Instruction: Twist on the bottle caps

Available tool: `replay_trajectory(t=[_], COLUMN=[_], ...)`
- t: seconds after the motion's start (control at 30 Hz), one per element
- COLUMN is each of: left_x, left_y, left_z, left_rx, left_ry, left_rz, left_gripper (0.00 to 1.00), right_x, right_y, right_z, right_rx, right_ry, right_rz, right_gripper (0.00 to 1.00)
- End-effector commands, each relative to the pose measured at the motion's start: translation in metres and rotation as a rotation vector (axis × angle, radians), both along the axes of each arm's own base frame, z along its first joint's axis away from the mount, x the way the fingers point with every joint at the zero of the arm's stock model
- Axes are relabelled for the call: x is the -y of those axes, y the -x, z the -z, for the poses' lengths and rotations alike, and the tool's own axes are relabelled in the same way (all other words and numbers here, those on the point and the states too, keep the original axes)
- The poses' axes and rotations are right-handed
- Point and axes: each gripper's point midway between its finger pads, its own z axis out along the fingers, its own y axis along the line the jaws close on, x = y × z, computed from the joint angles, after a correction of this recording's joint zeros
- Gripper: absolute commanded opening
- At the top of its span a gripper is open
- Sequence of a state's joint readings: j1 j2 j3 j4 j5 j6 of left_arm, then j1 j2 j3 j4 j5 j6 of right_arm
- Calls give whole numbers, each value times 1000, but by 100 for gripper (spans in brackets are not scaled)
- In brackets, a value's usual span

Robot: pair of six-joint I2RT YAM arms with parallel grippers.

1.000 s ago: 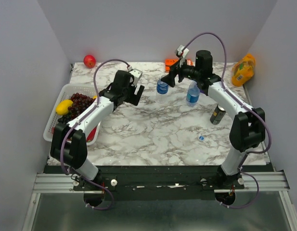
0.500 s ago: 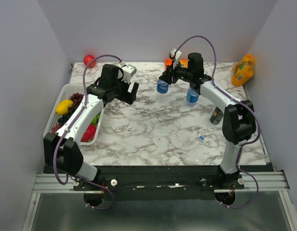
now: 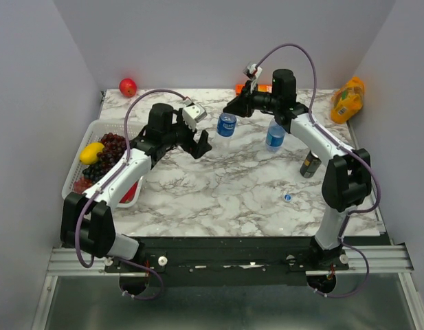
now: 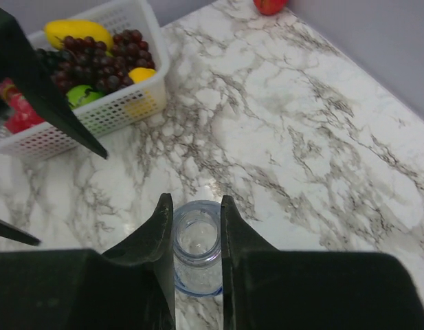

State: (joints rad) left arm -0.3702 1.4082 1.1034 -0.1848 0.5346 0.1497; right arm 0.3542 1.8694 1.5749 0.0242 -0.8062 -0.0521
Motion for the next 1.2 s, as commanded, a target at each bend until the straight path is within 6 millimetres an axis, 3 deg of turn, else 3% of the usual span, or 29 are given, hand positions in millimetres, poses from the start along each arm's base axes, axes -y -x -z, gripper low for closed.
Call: replay_trajectory(t=[0.0,0.27,0.5,0.9,0.97,1.03,1.07,1.1,1.17], left_x=[30,53,65,64,62,58,55,50,44], left_y=[-14,-29,-42,-29,-27,-25,-26,-22,-20], left_z=[-23,-3,2,14,13,11,10,10,11], left_rx=[133,91,82,19,13,15,20,29,47], left_ry=[70,85,101,87,83,79,77,70,55], left_rz=[105,110,102,136,135,127,118,114,105], left_gripper=[99,99,97,67,58,54,53,53,46], right_x=[-9,-14,-15,-15,-13,1,10,32,55], right_y=[37,47,52,53,54,46,42,32,34], right_z=[-67,-88,-87,-88,-90,-96,-97,-102,-104], right_rx=[-10,-60,-84,-78,-80,-74,-87,-69,-33], right_ry=[-114,-205,-219,-225,-222,-222,-219,-219,-175], right_rz=[-122,-160,-175,-176,-179,-130,-101,-53,-56], right_gripper=[0,0,0,0,15,44,49,51,54])
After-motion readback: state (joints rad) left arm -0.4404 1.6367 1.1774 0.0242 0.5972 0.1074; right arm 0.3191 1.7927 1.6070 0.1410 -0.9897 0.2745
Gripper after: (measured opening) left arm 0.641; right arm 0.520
